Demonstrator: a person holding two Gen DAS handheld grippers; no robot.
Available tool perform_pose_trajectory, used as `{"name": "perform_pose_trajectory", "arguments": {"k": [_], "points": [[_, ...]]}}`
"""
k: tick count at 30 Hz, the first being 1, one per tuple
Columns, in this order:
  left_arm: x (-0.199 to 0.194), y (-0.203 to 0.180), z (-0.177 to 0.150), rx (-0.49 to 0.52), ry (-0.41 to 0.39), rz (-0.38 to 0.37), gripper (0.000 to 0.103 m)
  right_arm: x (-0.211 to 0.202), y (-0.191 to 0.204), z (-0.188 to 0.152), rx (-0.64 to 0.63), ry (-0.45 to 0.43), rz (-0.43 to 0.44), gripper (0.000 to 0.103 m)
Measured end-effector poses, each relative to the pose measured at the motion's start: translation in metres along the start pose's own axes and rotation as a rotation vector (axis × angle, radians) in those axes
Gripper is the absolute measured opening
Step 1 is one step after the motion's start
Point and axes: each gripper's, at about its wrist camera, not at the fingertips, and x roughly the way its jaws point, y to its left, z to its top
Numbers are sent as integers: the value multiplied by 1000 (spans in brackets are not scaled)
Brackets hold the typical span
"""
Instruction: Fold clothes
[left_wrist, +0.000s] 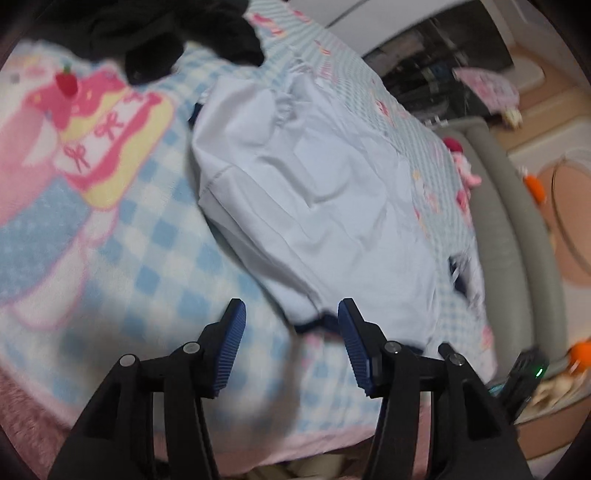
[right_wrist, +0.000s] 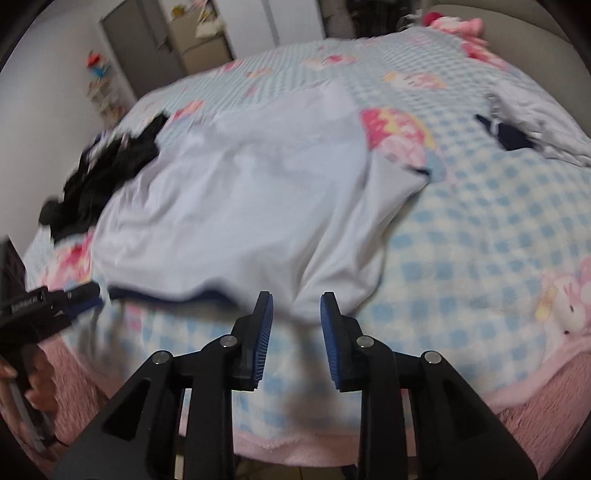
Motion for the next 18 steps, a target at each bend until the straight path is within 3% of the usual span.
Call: {"name": "perform_pose_trajectory", "arguments": {"k": [1, 3, 6, 10, 11, 13, 15, 18], "points": [[6, 3, 3, -24, 7, -17, 54, -2, -3, 3, 18, -13, -9, 43], [18, 7, 10, -58, 15, -44, 54, 9, -8, 7, 40, 1, -17, 51], [34, 4, 15, -69, 15, -31, 54, 41, -17, 7, 93, 90, 2, 51], [42, -6, 13, -45, -3, 9, 50, 65, -25, 8, 176, 141, 69, 52], [41, -9, 11, -31, -12, 24, 39, 67, -23, 11, 167, 142, 74, 51], [39, -11, 7, -18, -33, 52, 24, 65, -21, 15, 149, 134, 83, 33], [34, -10, 2, -17, -55, 74, 20, 59, -21, 16, 140, 106, 82, 26], [28, 1, 0, -53, -77, 58, 20, 55, -26, 11, 137, 94, 10, 24]]}}
